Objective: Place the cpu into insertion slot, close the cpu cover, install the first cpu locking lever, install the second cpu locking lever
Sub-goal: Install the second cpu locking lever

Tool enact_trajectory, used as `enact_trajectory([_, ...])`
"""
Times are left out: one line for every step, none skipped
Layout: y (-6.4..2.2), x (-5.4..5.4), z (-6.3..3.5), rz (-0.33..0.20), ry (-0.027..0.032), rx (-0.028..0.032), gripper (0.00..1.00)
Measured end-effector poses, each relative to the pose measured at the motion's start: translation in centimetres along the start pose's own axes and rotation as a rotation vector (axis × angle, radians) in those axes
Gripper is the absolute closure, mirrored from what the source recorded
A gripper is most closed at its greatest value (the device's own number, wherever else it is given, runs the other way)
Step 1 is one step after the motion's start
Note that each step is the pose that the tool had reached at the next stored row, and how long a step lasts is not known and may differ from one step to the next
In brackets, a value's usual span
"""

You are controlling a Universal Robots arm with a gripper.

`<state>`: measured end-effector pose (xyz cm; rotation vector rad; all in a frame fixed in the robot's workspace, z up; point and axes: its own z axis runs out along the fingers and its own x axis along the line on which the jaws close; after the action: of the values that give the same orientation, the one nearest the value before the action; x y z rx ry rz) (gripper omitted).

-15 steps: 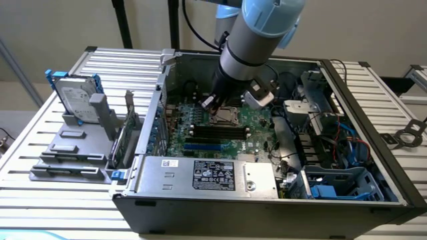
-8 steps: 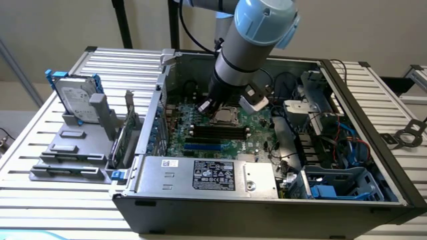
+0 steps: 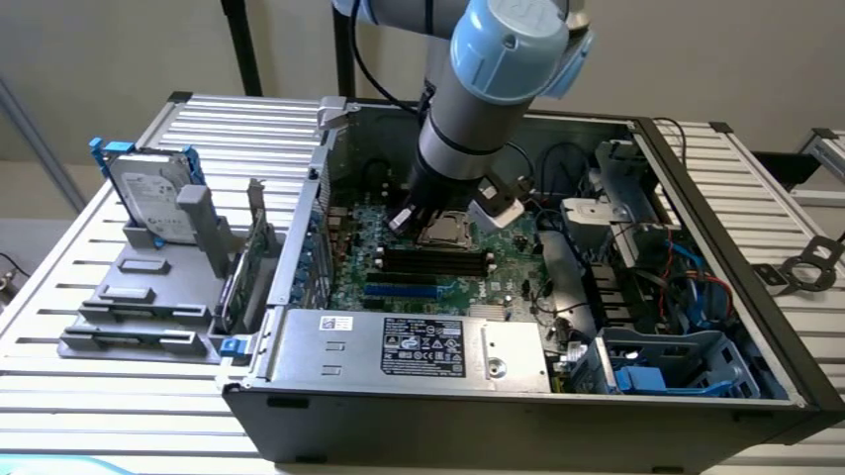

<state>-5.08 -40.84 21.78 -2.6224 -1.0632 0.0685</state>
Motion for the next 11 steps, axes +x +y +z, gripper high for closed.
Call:
enact_trajectory([-0.07,-0.1,0.14,-0.001,0.0029,-0.0029,0.89])
enact_trajectory([-0.14,-0.2,0.28,-0.002,0.0055,-0.0057,0.89])
enact_trajectory([-0.21,-0.2,0.44,-0.003,0.008,-0.0083,0.89])
enact_trajectory([-0.26,-0.3,0.57,-0.004,0.01,-0.0104,0.89])
enact_trajectory([-0.31,-0.3,0.71,-0.005,0.0117,-0.0123,0.89])
enact_trajectory([-0.35,-0.3,0.82,-0.005,0.0128,-0.0135,0.89])
enact_trajectory([-0.38,-0.2,0.92,-0.005,0.0136,-0.0144,0.89])
enact_trajectory([-0.4,-0.2,1.01,-0.006,0.014,-0.0148,0.89])
enact_trajectory([-0.42,-0.2,1.1,-0.006,0.0146,-0.0152,0.89])
enact_trajectory([-0.44,-0.1,1.18,-0.006,0.0151,-0.0156,0.89])
enact_trajectory([-0.44,-0.1,1.27,-0.006,0.0159,-0.016,0.89])
